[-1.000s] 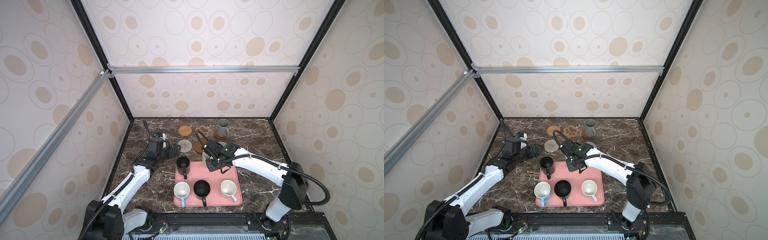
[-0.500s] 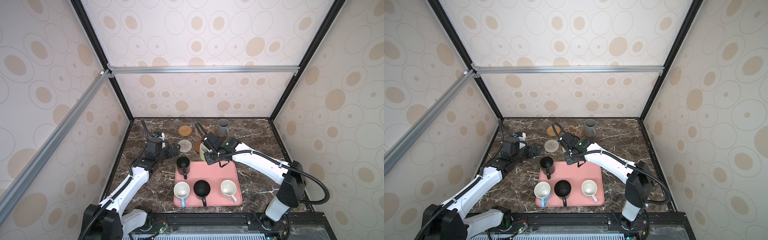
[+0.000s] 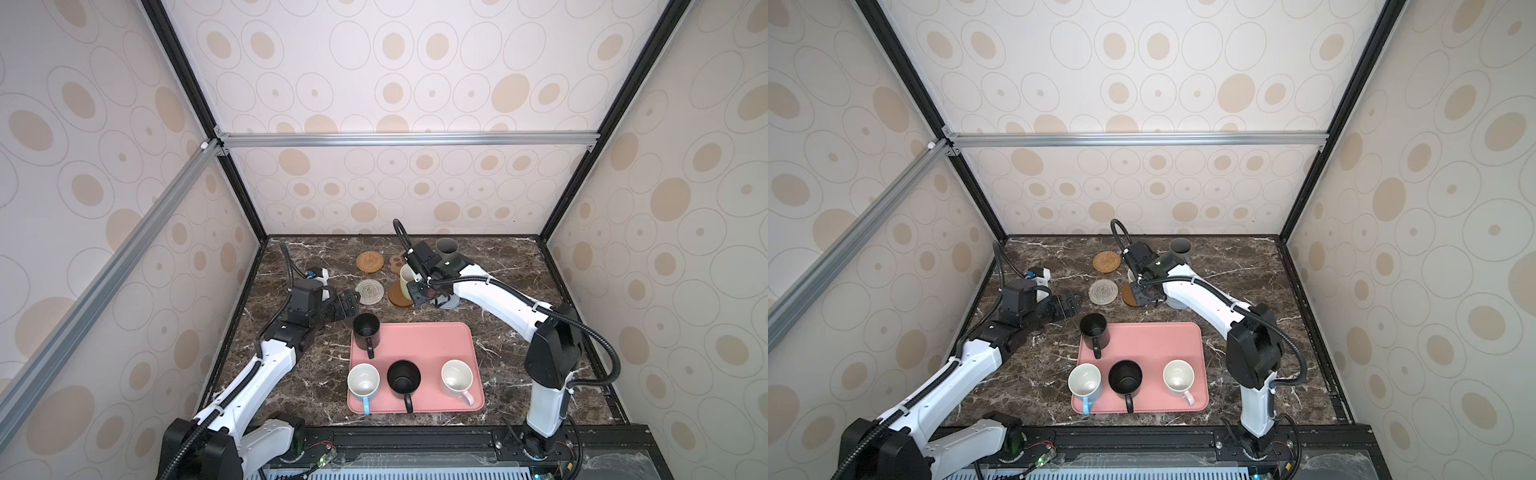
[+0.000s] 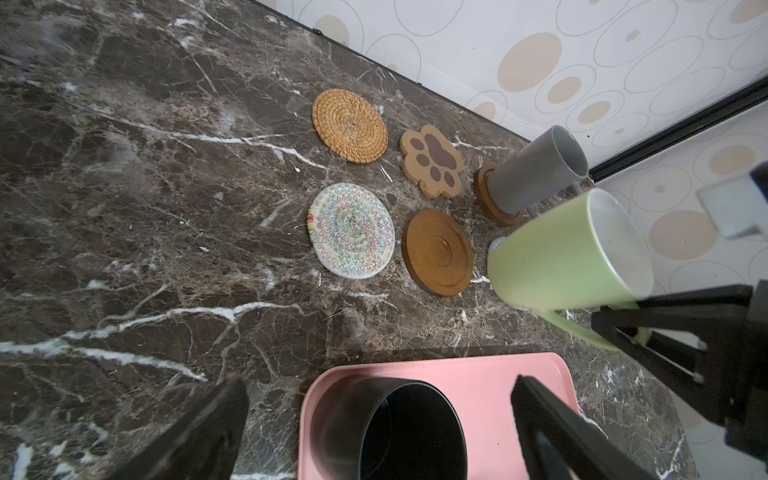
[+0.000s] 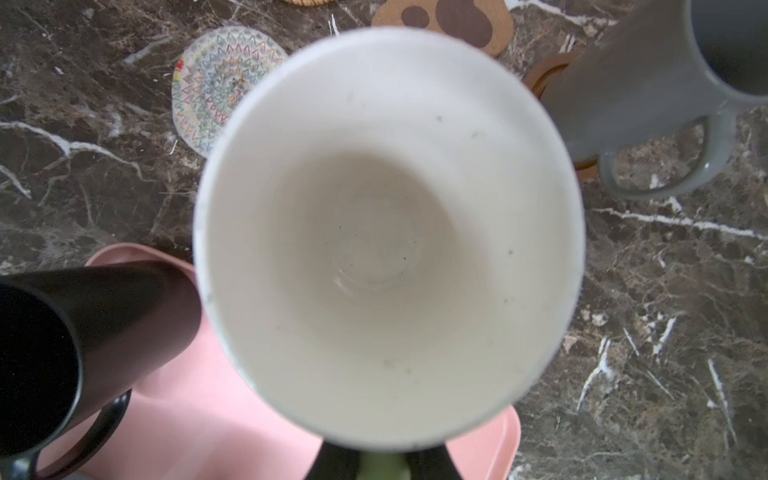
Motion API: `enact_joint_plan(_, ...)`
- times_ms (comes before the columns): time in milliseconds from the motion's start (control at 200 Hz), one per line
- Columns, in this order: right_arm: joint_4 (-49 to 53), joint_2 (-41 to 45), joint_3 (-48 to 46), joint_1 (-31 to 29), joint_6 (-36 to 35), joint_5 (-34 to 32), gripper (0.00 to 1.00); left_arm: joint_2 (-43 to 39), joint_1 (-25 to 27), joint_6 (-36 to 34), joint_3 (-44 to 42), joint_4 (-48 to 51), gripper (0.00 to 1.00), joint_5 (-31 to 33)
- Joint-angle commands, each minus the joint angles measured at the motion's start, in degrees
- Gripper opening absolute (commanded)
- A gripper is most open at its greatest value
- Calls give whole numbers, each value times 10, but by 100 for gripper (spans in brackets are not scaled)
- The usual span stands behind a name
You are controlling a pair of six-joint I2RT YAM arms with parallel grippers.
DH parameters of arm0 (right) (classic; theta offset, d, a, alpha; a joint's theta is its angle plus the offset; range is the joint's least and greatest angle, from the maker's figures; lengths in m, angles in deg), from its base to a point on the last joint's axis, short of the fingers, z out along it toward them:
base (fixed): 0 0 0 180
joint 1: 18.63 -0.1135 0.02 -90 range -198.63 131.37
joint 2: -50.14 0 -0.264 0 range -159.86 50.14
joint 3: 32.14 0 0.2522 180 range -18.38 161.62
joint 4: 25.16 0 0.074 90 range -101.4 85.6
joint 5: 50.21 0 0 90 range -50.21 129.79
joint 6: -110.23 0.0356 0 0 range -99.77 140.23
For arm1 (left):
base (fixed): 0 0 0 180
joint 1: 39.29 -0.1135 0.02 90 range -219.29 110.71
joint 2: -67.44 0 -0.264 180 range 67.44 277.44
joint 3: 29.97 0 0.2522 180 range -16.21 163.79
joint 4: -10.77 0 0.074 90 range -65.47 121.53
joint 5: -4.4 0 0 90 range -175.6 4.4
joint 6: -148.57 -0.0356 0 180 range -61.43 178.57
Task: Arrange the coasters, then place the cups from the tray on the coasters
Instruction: 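Lift the green-and-white mug with the right gripper toward the coasters, then lower the green-and-white mug onto the paw-shaped cork coaster with the right gripper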
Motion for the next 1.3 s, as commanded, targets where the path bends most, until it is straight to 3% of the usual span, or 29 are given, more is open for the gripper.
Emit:
enact_joint_plan(0,-24,-13,52,12,-42,-3,3,-16,2,-6,-3,1,100,-4)
enact_joint_plan(1296,-28,-177,252,79,-105,53,2,-48,2,1,-25,11,100,-6)
